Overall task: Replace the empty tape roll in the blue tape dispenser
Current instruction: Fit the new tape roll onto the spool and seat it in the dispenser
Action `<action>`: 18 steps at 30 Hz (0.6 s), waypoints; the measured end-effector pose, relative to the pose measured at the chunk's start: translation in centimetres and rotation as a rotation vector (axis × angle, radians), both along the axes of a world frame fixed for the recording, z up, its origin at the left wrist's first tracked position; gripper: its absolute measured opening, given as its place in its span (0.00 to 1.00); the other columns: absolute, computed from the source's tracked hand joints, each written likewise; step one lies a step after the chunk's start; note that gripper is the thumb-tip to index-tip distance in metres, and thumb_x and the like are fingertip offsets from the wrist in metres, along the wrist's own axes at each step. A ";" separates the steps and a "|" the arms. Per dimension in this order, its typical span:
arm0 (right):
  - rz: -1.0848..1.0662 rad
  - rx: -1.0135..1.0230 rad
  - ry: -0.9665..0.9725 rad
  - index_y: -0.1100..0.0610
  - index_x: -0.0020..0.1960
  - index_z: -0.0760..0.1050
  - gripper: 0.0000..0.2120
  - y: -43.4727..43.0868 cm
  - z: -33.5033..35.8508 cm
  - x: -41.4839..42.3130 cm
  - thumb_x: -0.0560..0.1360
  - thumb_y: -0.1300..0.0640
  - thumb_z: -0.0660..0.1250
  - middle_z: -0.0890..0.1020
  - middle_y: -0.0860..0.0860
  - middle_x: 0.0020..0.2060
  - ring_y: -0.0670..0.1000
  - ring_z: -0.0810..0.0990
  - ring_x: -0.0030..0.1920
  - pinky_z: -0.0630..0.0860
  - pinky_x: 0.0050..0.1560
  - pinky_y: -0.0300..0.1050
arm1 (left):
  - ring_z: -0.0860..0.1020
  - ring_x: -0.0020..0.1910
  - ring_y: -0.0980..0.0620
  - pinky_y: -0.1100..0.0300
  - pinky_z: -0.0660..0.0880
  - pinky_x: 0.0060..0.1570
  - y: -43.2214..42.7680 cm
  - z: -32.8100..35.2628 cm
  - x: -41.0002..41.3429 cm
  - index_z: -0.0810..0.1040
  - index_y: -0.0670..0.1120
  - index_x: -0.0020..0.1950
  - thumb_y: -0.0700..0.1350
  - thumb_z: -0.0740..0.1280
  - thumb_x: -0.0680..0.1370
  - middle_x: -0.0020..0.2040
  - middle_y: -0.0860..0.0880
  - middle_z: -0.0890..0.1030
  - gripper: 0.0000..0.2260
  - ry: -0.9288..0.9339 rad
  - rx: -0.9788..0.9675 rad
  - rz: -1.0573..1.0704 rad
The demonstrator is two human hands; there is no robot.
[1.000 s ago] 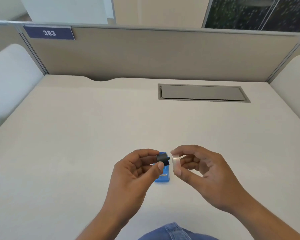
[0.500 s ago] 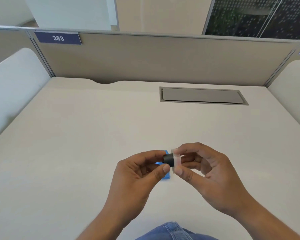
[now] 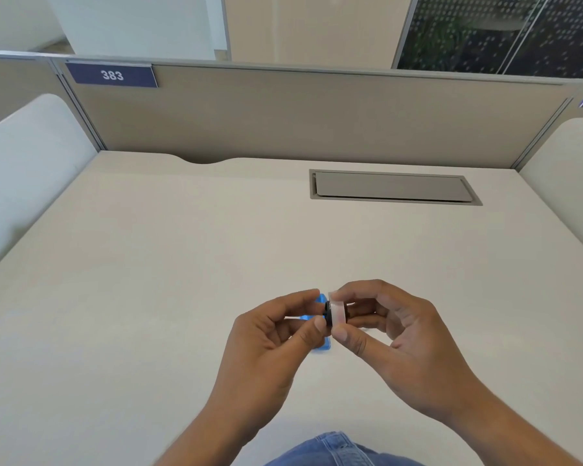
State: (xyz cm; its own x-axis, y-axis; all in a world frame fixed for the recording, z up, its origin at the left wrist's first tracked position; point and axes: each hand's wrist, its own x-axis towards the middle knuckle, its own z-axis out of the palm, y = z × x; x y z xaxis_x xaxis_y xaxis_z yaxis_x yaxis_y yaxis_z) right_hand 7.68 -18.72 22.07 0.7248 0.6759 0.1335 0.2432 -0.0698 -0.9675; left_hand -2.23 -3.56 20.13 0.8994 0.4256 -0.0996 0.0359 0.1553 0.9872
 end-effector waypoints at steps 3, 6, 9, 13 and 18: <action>-0.004 0.003 0.013 0.50 0.53 0.82 0.11 0.2 -0.1 0.1 0.72 0.55 0.76 0.86 0.50 0.49 0.56 0.85 0.49 0.80 0.50 0.38 | 0.86 0.44 0.50 0.60 0.82 0.46 0.0 -0.1 0.2 0.86 0.57 0.49 0.46 0.73 0.71 0.47 0.51 0.88 0.09 0.017 0.007 0.024; -0.001 0.002 0.022 0.50 0.54 0.82 0.11 0.3 -0.2 0.3 0.72 0.57 0.76 0.86 0.50 0.49 0.55 0.85 0.49 0.80 0.50 0.38 | 0.86 0.43 0.50 0.54 0.83 0.50 0.2 -0.4 0.4 0.86 0.54 0.48 0.42 0.73 0.75 0.43 0.49 0.88 0.07 0.042 0.055 0.034; -0.001 -0.007 0.024 0.50 0.54 0.82 0.11 0.5 -0.2 0.5 0.72 0.58 0.76 0.86 0.49 0.49 0.54 0.85 0.49 0.80 0.49 0.37 | 0.86 0.43 0.47 0.45 0.82 0.53 0.2 -0.5 0.6 0.86 0.52 0.47 0.42 0.74 0.75 0.41 0.46 0.88 0.05 0.057 0.075 0.044; -0.004 -0.012 0.032 0.49 0.53 0.82 0.11 0.7 -0.2 0.7 0.72 0.58 0.76 0.86 0.49 0.49 0.53 0.85 0.49 0.80 0.49 0.36 | 0.85 0.45 0.47 0.41 0.80 0.53 0.3 -0.6 0.8 0.87 0.54 0.47 0.45 0.75 0.74 0.42 0.49 0.88 0.05 0.079 0.107 0.074; -0.007 -0.021 0.038 0.48 0.53 0.82 0.11 0.7 -0.2 0.9 0.72 0.57 0.76 0.86 0.48 0.49 0.53 0.85 0.48 0.80 0.49 0.36 | 0.80 0.39 0.56 0.60 0.79 0.41 0.6 -0.8 1.0 0.87 0.55 0.45 0.43 0.74 0.75 0.43 0.54 0.87 0.06 0.095 0.186 0.082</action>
State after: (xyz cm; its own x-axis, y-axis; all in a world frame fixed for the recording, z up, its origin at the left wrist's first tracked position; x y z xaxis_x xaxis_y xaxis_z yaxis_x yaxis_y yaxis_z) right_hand 8.59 -17.98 21.85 0.7339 0.6731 0.0917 0.2062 -0.0921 -0.9742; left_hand -1.22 -3.01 19.33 0.8515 0.5157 -0.0951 0.1249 -0.0232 0.9919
